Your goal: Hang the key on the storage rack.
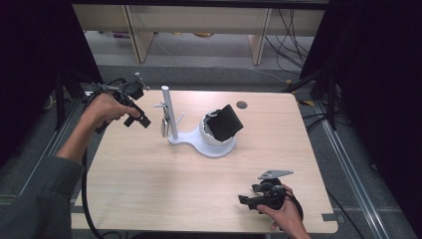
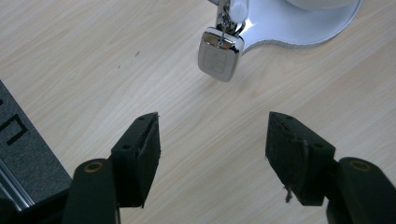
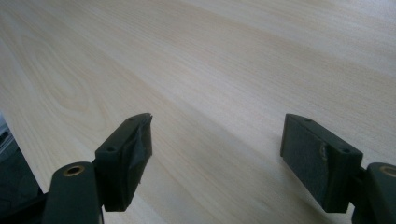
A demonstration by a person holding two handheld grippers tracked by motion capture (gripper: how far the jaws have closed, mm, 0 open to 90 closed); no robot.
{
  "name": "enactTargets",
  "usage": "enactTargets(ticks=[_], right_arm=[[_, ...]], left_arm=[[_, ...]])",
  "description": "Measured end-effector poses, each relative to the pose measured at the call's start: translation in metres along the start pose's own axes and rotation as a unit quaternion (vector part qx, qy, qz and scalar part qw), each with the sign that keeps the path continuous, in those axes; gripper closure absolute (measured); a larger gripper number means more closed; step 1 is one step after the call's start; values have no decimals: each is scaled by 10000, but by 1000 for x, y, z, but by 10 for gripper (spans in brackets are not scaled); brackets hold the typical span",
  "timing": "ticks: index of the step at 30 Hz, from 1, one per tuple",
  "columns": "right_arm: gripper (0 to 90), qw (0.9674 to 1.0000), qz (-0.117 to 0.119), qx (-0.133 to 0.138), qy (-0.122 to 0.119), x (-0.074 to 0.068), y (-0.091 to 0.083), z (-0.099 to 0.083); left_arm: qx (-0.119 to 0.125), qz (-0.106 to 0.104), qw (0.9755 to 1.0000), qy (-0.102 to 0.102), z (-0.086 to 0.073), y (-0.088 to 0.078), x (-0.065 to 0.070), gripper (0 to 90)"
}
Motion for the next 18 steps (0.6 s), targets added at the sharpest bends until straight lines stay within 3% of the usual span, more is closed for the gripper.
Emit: enactTargets(ticks=[3,5,8,16,18], right_arm=[[259,10000,-5,7,17,0,0,0],[259,9999,53,-17,98,-1,0,0],[259,10000,24,-8,-16,0,-1,0],[259,9999,0,-15,102,-1,-1,0],[258,10000,2,5,-7,1,-1,0]], left_arm=[[90,-29,10000,-17,-6,0,2,325],[66,-45,9999,84,-10,-1,3,315],[147,-59,9995,283,-14,1,3,313],[342,-191,9990,201,-28,11,2,303],[375,-211,9989,189,-33,13,2,297]])
Point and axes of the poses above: each handheld gripper's, and its own axes: y roughly forward along the jaws, z roughly out of its top, x roughly to its right, the point moved 1 cm from there along y, roughly forward along the jaws, and after that the axes turned 9 degrees about -x, right-handed, at the moved point
